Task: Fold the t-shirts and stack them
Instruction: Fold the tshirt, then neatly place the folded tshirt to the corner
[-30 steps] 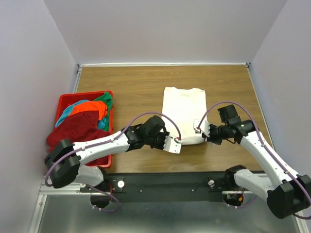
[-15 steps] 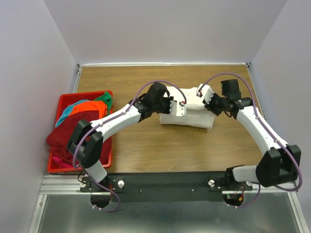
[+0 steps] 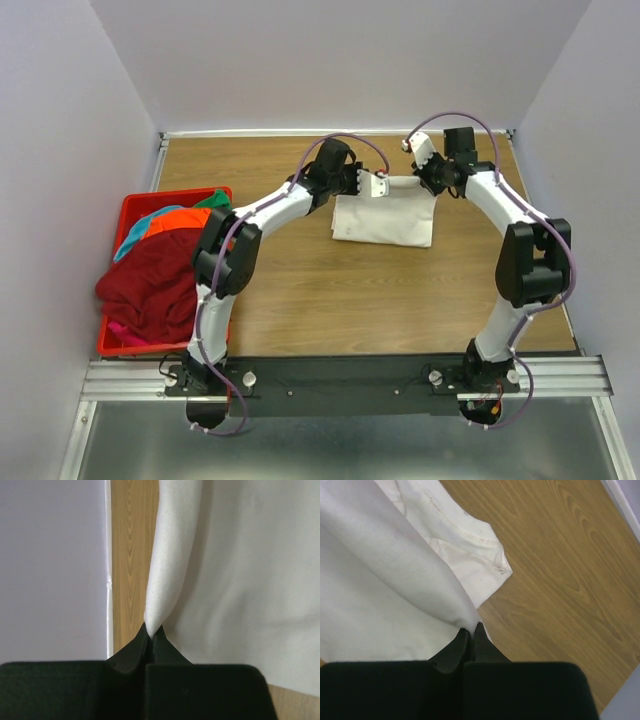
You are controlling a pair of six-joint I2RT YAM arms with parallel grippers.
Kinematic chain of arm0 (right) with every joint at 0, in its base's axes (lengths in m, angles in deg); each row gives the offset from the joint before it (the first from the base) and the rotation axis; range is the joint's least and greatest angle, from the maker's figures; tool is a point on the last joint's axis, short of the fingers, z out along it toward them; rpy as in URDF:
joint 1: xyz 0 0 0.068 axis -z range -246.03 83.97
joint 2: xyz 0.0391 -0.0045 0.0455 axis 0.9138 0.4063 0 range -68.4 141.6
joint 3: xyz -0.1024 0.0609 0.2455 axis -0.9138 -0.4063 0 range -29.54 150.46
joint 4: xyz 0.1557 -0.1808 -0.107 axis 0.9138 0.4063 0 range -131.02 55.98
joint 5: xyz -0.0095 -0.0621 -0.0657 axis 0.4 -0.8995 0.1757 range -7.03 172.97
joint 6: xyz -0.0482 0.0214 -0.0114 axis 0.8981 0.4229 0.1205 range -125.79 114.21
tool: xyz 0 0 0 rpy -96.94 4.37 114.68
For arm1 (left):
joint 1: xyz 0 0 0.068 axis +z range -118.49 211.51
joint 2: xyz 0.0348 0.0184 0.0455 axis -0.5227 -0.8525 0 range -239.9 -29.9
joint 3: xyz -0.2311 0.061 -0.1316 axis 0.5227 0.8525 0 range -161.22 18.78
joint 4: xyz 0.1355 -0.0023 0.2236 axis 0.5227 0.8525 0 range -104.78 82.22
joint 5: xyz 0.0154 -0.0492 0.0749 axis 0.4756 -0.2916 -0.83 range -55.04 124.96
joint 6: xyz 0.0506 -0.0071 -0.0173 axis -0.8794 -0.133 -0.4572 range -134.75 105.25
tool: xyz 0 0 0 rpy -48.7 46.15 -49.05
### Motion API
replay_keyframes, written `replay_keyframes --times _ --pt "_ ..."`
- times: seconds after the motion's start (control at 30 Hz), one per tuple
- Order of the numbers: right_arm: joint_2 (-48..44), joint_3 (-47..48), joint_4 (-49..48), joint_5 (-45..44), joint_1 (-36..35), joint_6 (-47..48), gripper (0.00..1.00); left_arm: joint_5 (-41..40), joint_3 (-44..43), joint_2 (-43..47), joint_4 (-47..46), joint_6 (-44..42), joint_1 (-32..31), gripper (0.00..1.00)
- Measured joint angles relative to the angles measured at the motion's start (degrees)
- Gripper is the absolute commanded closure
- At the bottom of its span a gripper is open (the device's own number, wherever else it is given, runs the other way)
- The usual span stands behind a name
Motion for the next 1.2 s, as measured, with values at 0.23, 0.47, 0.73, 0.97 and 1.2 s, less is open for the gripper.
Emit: replay_keyframes --times 0.23,0.47,0.73,0.97,1.2 --pt "7.45 2.69 -1.62 -1.31 -0.04 -1.4 0.62 -0.02 -2.4 -5.27 0.31 0.7 0.92 0.72" --pt "10.54 4.02 -7.48 -9.38 -0.02 -10.56 0.0 -5.05 -8.5 -8.83 0.46 12.0 1.2 0.08" --pt "7.3 1.55 -10.78 -5.35 5.01 -28.52 0.0 -9.09 -16.22 -0.48 2.71 37.97 9.27 0.08" --pt "6.88 -3.69 -9.01 3.74 7.26 -40.48 0.01 -2.97 8.5 23.52 -1.46 51.25 16.63 0.08" --pt "11.08 -3.5 -8.22 5.75 6.99 -47.78 0.09 -0.94 30.01 39.41 -3.19 52.54 14.73 0.05"
